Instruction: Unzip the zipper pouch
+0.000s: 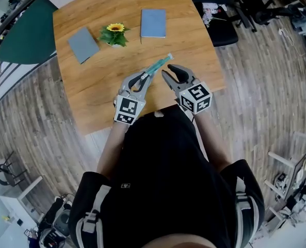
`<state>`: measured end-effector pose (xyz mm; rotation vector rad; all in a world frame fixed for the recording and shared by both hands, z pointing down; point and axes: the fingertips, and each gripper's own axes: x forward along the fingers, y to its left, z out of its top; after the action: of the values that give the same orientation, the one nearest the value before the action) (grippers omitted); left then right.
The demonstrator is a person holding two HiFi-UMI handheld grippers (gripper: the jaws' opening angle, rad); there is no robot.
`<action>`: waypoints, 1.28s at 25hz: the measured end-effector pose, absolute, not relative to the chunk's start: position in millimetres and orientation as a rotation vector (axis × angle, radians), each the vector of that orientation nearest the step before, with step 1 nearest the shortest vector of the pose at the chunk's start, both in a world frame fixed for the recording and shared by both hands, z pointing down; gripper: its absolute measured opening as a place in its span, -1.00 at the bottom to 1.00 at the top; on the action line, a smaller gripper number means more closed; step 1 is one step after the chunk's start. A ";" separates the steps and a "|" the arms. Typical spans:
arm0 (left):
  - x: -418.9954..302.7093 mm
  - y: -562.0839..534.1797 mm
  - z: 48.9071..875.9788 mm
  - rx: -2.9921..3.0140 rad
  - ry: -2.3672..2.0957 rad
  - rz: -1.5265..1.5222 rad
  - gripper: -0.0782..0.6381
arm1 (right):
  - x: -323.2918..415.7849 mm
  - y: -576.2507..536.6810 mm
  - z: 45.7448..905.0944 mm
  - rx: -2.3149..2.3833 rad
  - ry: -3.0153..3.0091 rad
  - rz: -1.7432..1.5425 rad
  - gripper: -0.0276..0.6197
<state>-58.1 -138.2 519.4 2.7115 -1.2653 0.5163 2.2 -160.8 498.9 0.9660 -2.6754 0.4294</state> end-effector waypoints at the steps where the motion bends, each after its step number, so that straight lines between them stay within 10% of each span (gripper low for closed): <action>1: -56.8 -137.5 521.1 2.714 -1.265 0.533 -0.62 | -7.3 -152.9 496.1 0.907 -2.677 0.382 -0.57; 32: -37.8 -126.8 535.6 2.783 -1.289 0.836 -0.61 | -64.1 -112.2 497.8 0.627 -2.490 -0.066 -0.64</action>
<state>-37.8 -126.8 535.6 2.7828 -1.2893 0.8357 -64.1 -112.2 497.8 0.6269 -2.4904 -0.0664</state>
